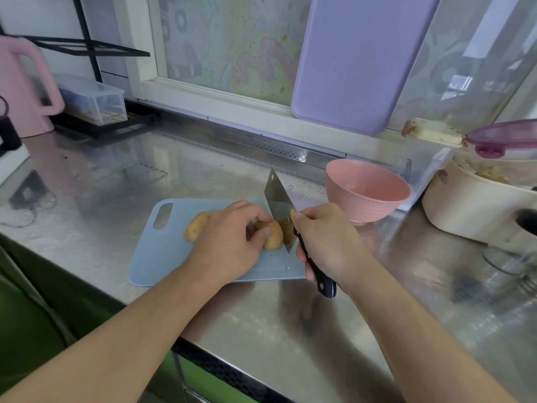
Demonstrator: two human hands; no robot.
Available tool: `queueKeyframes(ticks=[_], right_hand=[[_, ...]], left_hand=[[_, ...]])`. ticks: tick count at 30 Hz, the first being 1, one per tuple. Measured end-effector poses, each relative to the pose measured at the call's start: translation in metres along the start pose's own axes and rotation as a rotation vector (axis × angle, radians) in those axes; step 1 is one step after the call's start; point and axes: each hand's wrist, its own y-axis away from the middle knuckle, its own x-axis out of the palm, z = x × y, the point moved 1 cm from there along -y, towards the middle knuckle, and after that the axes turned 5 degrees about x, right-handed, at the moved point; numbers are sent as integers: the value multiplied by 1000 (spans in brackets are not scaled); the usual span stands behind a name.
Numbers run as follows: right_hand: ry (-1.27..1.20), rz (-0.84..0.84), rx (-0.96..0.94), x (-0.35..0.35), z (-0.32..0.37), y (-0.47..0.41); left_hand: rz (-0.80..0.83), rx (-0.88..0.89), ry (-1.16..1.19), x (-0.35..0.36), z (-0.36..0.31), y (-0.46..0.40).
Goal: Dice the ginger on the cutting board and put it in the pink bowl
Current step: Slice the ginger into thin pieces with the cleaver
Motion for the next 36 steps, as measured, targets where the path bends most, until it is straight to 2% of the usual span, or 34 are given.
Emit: queueKeyframes(ticks=[8, 17, 22, 27, 36], right_hand=[[-197, 48, 78, -13, -2, 3], [-183, 159, 227, -7, 2, 2], [-200, 176, 248, -8, 4, 4], [-269, 229, 329, -11, 3, 5], [-436, 240, 301, -20, 8, 12]], left_hand=[[3, -29, 72, 1, 2, 0], [15, -29, 65, 0, 1, 1], [16, -34, 60, 0, 0, 1], [25, -42, 65, -1, 0, 1], [27, -29, 59, -2, -1, 2]])
